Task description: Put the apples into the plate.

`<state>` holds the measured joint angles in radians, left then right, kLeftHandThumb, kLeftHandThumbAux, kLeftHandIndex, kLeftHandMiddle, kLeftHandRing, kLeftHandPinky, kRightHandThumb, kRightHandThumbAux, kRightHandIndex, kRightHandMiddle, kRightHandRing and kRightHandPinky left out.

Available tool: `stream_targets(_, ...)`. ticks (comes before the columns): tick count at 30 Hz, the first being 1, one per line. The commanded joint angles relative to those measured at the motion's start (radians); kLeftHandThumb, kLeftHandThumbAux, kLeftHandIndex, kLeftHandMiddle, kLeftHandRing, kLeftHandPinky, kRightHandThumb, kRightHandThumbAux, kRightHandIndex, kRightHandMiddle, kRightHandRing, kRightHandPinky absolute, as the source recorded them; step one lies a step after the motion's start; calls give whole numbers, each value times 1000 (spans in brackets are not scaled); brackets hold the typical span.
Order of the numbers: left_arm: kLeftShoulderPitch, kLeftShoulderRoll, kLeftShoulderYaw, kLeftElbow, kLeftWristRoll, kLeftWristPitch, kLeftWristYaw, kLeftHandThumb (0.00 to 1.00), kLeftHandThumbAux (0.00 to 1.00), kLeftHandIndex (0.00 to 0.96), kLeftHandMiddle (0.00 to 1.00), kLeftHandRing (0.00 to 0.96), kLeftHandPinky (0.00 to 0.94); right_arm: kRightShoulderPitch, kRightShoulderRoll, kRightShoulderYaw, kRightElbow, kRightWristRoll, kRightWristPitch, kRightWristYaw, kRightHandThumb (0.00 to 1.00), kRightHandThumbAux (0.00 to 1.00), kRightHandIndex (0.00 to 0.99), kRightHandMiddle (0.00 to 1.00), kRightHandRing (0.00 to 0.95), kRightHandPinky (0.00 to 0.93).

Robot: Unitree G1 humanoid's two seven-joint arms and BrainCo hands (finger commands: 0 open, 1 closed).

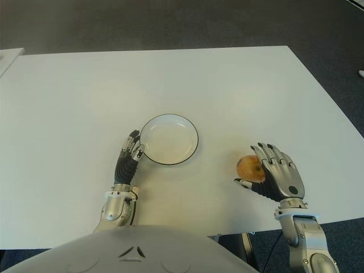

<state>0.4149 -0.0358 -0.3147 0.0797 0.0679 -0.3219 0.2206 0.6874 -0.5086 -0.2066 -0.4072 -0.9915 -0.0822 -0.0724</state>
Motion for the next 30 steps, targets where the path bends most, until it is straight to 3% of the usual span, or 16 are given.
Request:
stream_targets(1,31,-30,13,42,-24,88,-25,0,436,0,0,0,0,-2,19,22,28,-21,17,-25,353,375,25,61,22,10)
stream_targets(15,39,-30,39,24,-31,114,-47,0,456,0,0,0,0,-4,21,58,47,-35,49,-72,325,400,10,57,29,18)
stream_targets(30,46,-29,51,12,-39,86,-52,0,478,0,0,0,0,-14,26,76,63,-19,83,-99,354,407,34,75,41,13)
